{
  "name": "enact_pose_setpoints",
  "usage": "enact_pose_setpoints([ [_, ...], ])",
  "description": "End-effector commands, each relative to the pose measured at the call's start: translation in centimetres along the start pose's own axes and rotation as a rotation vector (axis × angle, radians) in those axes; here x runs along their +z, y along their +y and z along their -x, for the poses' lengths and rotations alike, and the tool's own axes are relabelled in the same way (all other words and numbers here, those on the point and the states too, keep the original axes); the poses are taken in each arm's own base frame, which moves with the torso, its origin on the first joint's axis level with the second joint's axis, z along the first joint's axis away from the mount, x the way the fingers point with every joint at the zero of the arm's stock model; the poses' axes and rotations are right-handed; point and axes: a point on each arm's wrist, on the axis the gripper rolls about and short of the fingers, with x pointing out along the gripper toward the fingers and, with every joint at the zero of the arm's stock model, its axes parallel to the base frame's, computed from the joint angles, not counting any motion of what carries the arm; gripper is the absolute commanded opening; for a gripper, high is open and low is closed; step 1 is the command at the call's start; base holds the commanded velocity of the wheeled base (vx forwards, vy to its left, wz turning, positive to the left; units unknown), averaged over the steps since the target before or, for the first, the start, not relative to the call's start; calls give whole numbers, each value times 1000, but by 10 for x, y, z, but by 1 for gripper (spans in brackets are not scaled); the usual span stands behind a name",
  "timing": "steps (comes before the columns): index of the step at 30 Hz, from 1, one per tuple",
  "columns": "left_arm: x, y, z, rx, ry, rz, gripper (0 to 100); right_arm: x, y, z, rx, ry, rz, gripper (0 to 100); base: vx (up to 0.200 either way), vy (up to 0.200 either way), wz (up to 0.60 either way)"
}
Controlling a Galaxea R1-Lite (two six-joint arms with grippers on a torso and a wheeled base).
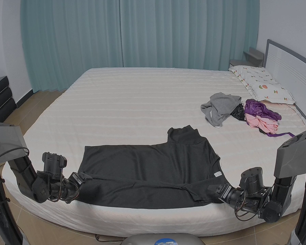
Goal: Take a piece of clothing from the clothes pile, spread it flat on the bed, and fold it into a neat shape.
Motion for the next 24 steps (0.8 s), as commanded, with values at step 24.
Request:
enact_pose_setpoints([
  [24,7,-2,3,-26,-70,18,100,75,-3,-36,114,-103,-61,100,75,0,0],
])
